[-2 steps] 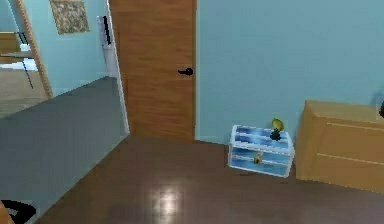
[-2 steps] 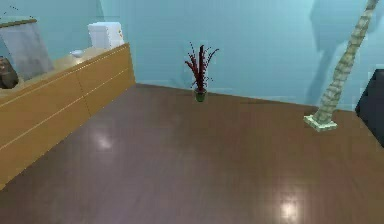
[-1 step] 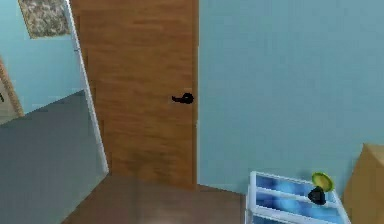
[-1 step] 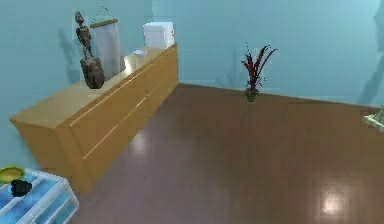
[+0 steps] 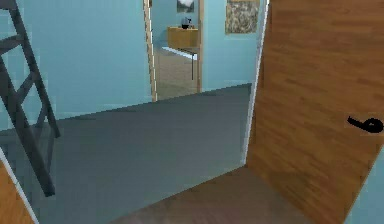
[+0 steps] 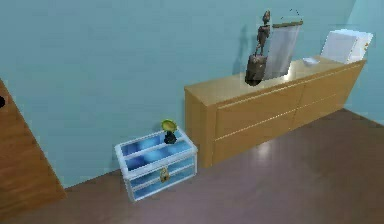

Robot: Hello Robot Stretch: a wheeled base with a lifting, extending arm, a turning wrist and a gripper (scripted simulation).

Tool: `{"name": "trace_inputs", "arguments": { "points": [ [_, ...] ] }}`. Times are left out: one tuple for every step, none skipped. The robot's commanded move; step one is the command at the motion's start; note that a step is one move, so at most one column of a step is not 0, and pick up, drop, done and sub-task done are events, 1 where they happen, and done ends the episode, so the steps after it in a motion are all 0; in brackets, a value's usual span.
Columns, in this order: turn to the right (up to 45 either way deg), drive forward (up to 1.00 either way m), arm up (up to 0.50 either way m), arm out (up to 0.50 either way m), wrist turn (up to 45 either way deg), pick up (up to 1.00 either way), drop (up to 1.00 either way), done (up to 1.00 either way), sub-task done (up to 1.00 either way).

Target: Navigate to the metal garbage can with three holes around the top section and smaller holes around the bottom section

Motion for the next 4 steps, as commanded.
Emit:
{"name": "trace_inputs", "arguments": {
  "points": [
    [-3.0, 0.0, 0.0, 0.0, 0.0, 0.0, 0.0, 0.0, 0.0],
    [42.0, 0.0, 0.0, 0.0, 0.0, 0.0, 0.0, 0.0, 0.0],
    [0.0, 0.25, 0.0, 0.0, 0.0, 0.0, 0.0, 0.0, 0.0],
    [-45.0, 0.0, 0.0, 0.0, 0.0, 0.0, 0.0, 0.0, 0.0]
  ]
}}
